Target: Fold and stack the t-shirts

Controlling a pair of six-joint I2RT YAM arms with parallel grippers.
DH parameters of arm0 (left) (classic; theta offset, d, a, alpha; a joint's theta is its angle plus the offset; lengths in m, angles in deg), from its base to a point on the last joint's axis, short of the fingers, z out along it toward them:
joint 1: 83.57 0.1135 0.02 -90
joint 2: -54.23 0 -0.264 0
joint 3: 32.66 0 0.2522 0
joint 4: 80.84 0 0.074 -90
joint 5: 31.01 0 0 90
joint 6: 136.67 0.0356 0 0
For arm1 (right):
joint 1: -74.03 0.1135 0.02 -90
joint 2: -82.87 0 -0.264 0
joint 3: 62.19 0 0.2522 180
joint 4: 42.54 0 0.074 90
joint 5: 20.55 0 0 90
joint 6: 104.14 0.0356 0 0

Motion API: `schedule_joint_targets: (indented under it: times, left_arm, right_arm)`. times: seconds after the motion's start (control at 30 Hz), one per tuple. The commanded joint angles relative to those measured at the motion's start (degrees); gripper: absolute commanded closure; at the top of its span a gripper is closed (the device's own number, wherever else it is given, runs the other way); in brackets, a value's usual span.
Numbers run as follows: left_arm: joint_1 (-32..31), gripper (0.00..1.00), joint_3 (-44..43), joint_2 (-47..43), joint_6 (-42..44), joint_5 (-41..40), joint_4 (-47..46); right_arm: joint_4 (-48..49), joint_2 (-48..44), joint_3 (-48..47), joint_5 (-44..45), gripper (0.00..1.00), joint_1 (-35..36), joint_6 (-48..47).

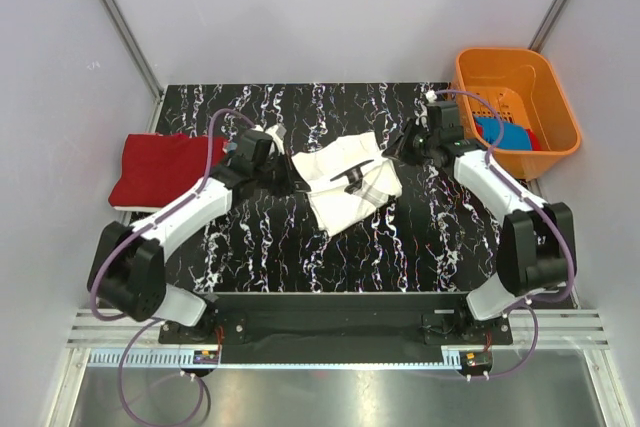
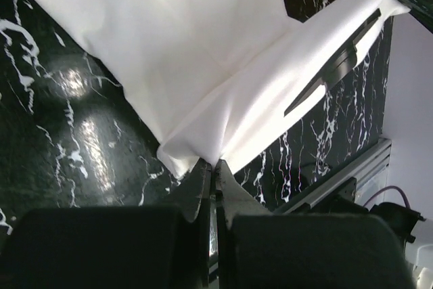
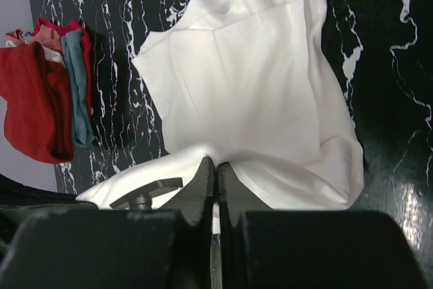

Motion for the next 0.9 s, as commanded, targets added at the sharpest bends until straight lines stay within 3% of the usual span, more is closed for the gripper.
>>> schedule_joint_targets:
  times: [0.0,0.2,0.4,0.43,0.5,0.53,0.57,0.63,0.73,0.87]
  left_arm:
    - [3.2,1.0,-3.6,3.6,2.1,5.0,-2.9]
    - [9.5,1.0,-7.8,11.4,1.5,9.2,-5.8]
    - [14.7,1.0,-14.5,19.6,-0.7,13.6,-8.9]
    - [15.3,1.0,-15.7,22.5,-0.7,13.3,-8.8]
    - [16.7,0.77,-18.6,25.9,-0.9,12.7,-8.4]
    - [17.1,0.56,-21.5,29.5,-1.1,12.7,-8.3]
    - [17.5,0.42,-23.1,31.3,-1.2,12.4,-8.2]
    - [18.1,0.19,-26.1,34.6,-0.6,11.6,-6.2]
    - [18.2,0.12,-25.0,32.7,0.4,8.4,-5.9]
    - [18.1,0.11,-19.0,28.7,1.6,6.5,-6.2]
  right_arm:
    - [6.5,4.7,-5.6,2.8,1.0,-0.5,-2.6]
    - [8.5,16.4,-15.7,-1.8,1.0,-0.7,-3.6]
    - [9.3,30.3,-33.5,-6.9,1.0,-0.9,-1.6]
    - [8.8,32.8,-36.6,-7.7,0.87,-0.9,-1.3]
    - [6.1,40.5,-46.2,-7.7,0.5,-0.9,-0.9]
    - [4.7,42.9,-49.4,-6.3,0.36,-0.9,-0.4]
    - [1.5,45.1,-52.5,-6.2,0.21,-1.0,-0.5]
    - [-1.5,48.5,-57.9,-7.3,0.19,-1.1,-0.9]
    - [0.7,44.1,-51.4,-6.0,0.2,-1.2,-3.3]
    - [0.5,36.4,-40.5,-2.3,0.27,-2.1,-7.4]
